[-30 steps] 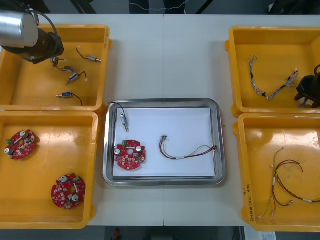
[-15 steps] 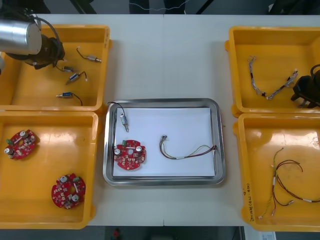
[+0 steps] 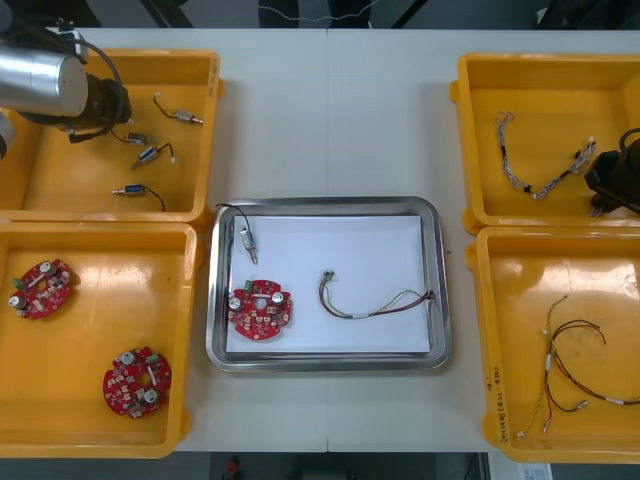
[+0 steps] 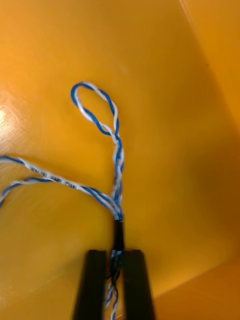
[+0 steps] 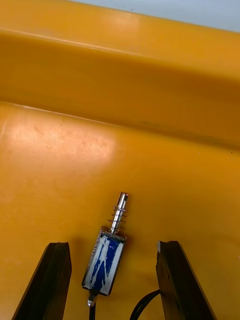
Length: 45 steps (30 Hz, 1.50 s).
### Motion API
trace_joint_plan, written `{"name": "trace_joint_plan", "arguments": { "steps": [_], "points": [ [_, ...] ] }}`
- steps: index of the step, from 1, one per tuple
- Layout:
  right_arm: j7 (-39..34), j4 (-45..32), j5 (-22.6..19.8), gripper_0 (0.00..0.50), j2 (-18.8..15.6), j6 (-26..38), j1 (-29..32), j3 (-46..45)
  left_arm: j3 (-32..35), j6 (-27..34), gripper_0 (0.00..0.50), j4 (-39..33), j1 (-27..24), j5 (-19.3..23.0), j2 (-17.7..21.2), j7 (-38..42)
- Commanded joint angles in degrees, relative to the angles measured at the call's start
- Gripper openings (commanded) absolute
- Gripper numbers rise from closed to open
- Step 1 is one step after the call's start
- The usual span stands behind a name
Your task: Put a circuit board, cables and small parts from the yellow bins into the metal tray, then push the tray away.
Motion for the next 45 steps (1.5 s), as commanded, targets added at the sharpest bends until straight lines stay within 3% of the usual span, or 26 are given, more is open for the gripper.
{"name": "trace_joint_plan", "arguments": {
  "steps": [1, 11, 24, 25, 27, 28, 35, 40, 45],
  "points": [
    [-0.28, -0.37, -0.36, 0.000, 1.65, -0.51, 0.27, 1.32, -0.46, -1.18, 0.500, -0.41, 0.41, 0.97, -0.38, -6.16],
    [0.42, -4.32, 0.69, 0.000, 1.13, 0.54, 0.27, 1.32, -0.46, -1.27, 0.500, -0.41, 1.64, 1.41, -0.03, -7.13],
    [3.41, -21.81, 2.36, 0.000, -0.10, 16.63, 0.18, 1.41, -0.46, -2.33, 0.500, -0.41, 2.96, 1.76, 0.59, -7.83],
    [3.85, -23.39, 2.36, 0.000, -0.10, 18.30, 0.18, 1.41, -0.46, -2.50, 0.487, -0.41, 2.96, 1.94, 0.59, -7.83],
    [4.47, -25.68, 2.36, 0.000, -0.19, 20.85, 0.18, 1.41, -0.46, -2.59, 0.221, -0.41, 2.96, 2.03, 0.59, -7.83],
    [4.82, -27.17, 2.36, 0.000, -0.19, 22.61, 0.18, 1.41, -0.46, -2.59, 0.018, -0.41, 2.96, 2.03, 0.59, -7.74],
    [6.84, -35.79, 1.57, 0.000, -0.10, 32.23, 0.18, 1.41, -0.46, -2.77, 0.000, -0.41, 3.04, 2.03, 0.68, -7.74],
    [7.89, -40.27, 0.78, 0.000, -0.19, 32.23, 0.18, 1.41, -0.11, -1.71, 0.000, -0.85, 2.96, 2.38, 1.56, -7.83],
    [9.13, -44.31, -0.54, 0.000, -0.19, 32.23, 0.27, 2.20, 3.41, 6.90, 0.000, -5.77, 2.87, 2.29, 3.49, -7.66]
  ]
}}
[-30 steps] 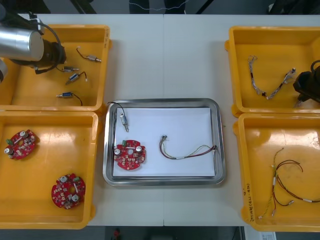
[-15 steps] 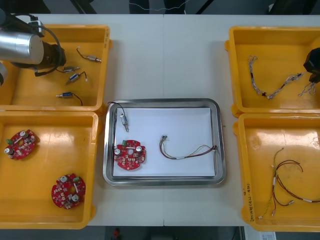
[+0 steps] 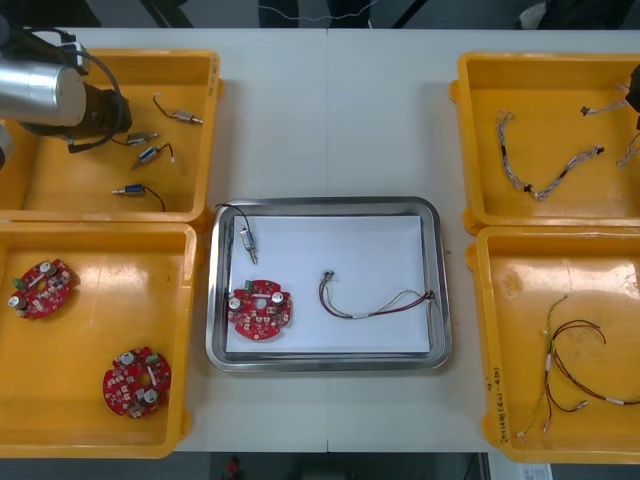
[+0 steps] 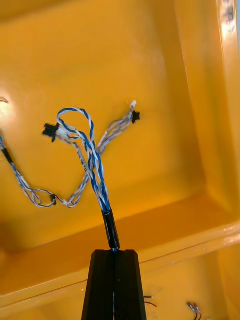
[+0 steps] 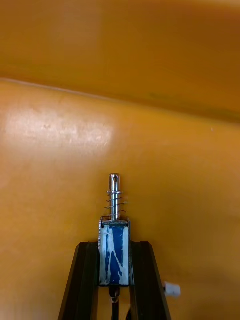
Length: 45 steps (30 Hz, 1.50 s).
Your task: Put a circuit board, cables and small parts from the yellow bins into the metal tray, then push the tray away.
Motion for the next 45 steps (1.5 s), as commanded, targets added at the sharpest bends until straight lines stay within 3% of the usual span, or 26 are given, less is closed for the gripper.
{"name": "trace_joint_plan", "arguments": {
  "steps": [1, 10, 20, 27, 32, 40, 45],
  "points": [
    [3.34, -5.00, -1.46, 0.000, -0.36, 0.44, 0.07, 1.92, 3.66, 7.08, 0.000, -5.33, 1.16, 0.48, 3.26, -5.66],
    [5.36, -11.07, -7.34, 0.000, -0.36, 0.44, 0.07, 7.63, 9.20, 20.44, 0.000, -13.77, 1.16, -0.05, 5.99, -4.78],
    [8.08, -20.12, -12.97, 0.000, -0.88, 0.44, 0.07, 17.83, 10.96, 34.94, 0.000, -23.35, 1.16, -2.16, 7.57, -1.35],
    [9.93, -26.10, -21.05, 0.000, -0.88, 0.44, 0.07, 23.01, 10.96, 43.73, 0.000, -30.30, 1.43, -3.30, 7.48, 4.18],
    [10.90, -30.49, -25.36, 0.000, -0.09, 0.44, 0.07, 26.97, 12.28, 48.48, 0.000, -37.85, 4.24, -3.48, 7.48, 8.14],
    [12.74, -33.30, -28.70, 0.000, 2.46, 0.44, 0.07, 32.15, 12.37, 55.33, 0.000, -47.96, 7.67, -2.86, 7.39, 13.85],
    [18.72, -33.30, -26.59, 0.000, 4.83, 0.44, 0.16, 34.17, 12.37, 57.18, 0.000, -52.53, 9.42, -1.46, 7.13, 17.10]
  ]
}}
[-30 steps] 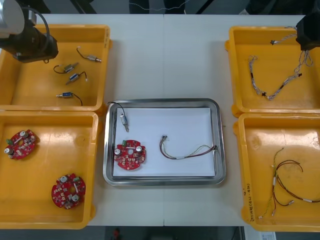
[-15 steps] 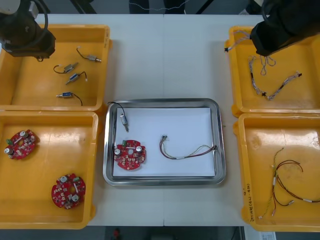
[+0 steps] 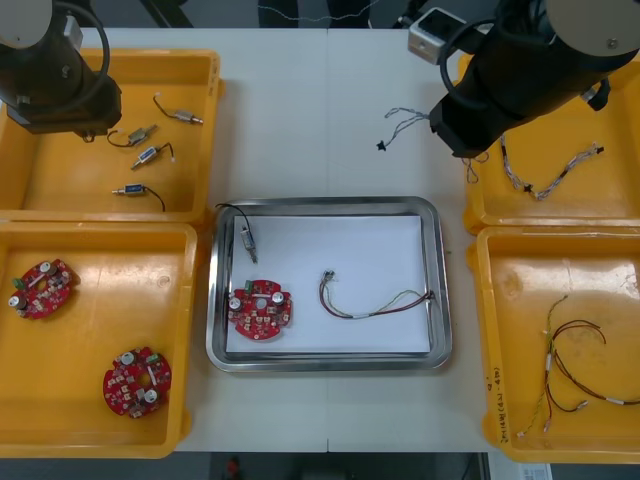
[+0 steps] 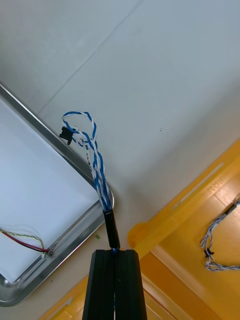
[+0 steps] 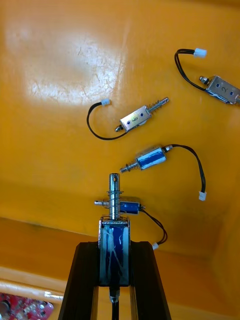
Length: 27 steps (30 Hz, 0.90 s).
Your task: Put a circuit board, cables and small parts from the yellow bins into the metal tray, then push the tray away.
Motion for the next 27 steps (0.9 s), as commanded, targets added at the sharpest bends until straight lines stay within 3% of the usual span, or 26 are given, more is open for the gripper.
{"name": "trace_joint_plan", "arguments": {
  "steps": [1, 9, 14, 27],
  "points": [
    [9.27, -1.73, 1.84, 0.000, 3.45, 0.19, -0.26, 2.25, 1.65, 2.36, 0.000, -6.17, 2.12, 1.07, 2.21, 4.61],
    [16.83, -2.52, 2.98, 0.000, 6.26, 0.19, 0.09, 6.90, 1.65, 6.31, 0.000, -13.90, 3.97, 3.53, 1.77, 7.07],
    [18.15, -6.65, 5.44, 0.000, 6.00, -0.47, 6.24, 9.19, 1.65, 7.28, 0.000, -17.15, 4.41, 5.64, 1.68, 8.04],
    [23.68, -6.74, 10.36, 0.000, 6.17, -8.65, 9.67, 17.10, 1.74, 7.45, 0.000, -18.65, 4.41, 10.21, 1.68, 9.09]
  ]
}}
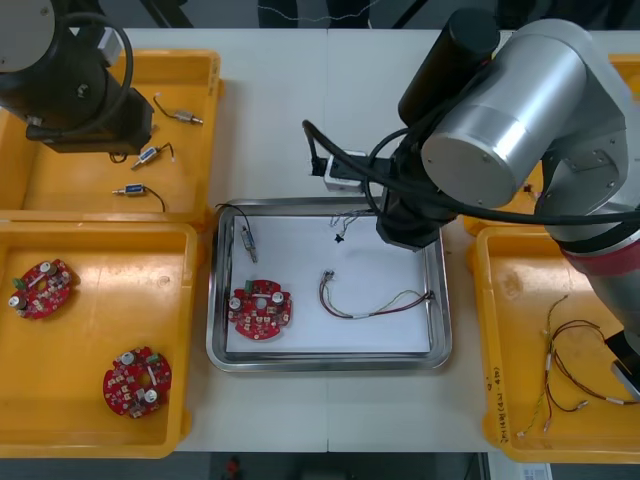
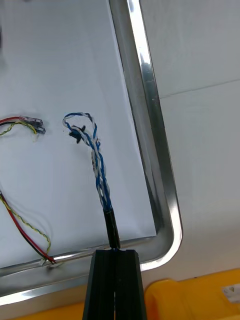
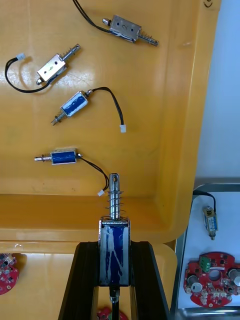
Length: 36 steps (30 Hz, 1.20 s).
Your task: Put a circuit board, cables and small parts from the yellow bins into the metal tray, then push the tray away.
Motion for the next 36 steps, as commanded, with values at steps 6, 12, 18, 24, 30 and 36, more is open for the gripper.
{"name": "trace_joint_plan", "arguments": {
  "steps": [6, 12, 18, 24, 30, 36],
  "points": [
    [2.74, 0.23, 4.03, 0.000, 0.58, -8.27, 2.68, 7.20, 1.67, 0.54, 0.000, -2.16, 0.27, 2.75, 1.68, 6.38],
    [4.50, 2.43, 6.49, 0.000, 0.58, -11.87, 4.18, 9.23, 1.50, 1.68, 0.000, -1.98, 0.27, 2.92, 1.50, 6.91],
    [6.35, 6.91, 6.05, 0.000, 0.58, -15.21, 4.26, 9.40, 1.50, 2.03, 0.000, -1.19, 0.27, 3.01, 1.41, 7.52],
    [7.40, 8.93, 5.61, 0.000, 0.58, -16.97, 4.26, 10.02, 2.37, 1.16, 0.001, -0.58, 0.27, 3.98, 1.41, 7.44],
    [7.40, 9.11, 6.31, 0.009, 0.58, -16.97, 5.32, 10.19, 2.90, 1.51, 0.000, -0.67, 0.27, 5.03, 1.50, 7.70],
    [7.58, 9.11, 6.66, 0.045, 0.58, -16.97, 5.85, 10.19, 3.25, 1.33, 0.000, -0.58, 0.36, 5.03, 1.50, 7.79]
  ]
}}
